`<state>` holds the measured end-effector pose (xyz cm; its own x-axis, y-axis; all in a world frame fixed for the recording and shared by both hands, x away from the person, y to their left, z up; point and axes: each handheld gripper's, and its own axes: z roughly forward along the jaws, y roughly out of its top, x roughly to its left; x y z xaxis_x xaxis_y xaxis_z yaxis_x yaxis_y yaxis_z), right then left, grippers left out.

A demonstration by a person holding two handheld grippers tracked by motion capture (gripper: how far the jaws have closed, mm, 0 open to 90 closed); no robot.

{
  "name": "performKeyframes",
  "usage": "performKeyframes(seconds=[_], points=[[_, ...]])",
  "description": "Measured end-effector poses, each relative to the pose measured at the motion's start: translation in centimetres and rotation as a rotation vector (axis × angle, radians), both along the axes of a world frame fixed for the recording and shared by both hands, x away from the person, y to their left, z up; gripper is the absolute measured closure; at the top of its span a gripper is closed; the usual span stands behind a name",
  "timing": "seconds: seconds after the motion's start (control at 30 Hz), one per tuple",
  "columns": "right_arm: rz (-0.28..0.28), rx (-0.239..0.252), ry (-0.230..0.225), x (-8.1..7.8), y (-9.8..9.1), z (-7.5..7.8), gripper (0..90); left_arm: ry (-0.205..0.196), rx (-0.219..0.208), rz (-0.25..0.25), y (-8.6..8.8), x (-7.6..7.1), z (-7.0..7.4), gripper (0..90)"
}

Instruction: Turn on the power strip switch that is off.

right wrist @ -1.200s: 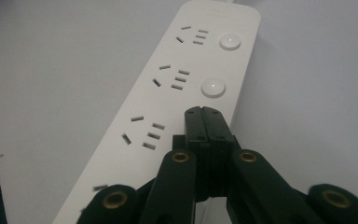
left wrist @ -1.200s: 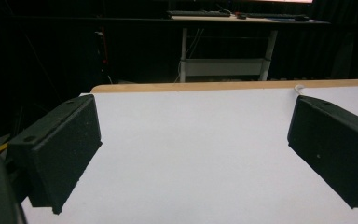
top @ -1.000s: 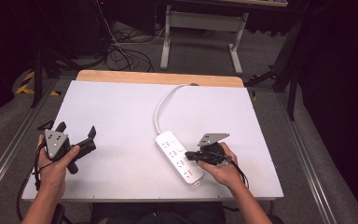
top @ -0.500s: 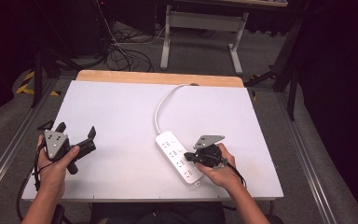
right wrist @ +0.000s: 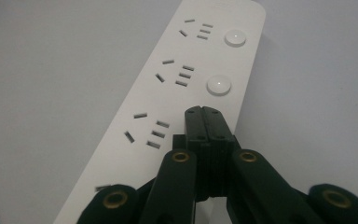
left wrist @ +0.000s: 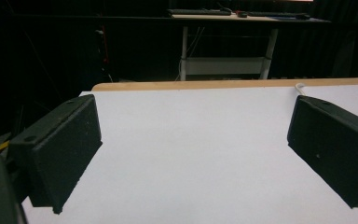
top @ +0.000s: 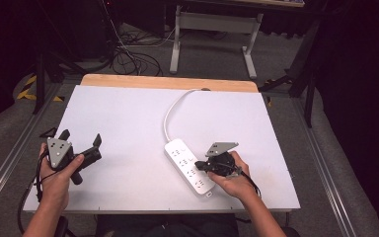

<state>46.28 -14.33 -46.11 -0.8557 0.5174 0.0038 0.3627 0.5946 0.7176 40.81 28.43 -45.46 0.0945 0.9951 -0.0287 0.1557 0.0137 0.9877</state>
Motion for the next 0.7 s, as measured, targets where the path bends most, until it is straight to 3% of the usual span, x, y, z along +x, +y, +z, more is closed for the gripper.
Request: performKeyframes(seconds=[0.7], points=[[-0.004, 0.014, 0.009, 0.05, -0.07, -0.05, 90.0, 0.001, 0.000, 0.002, 0.14, -0.18, 0.02, 3.3]])
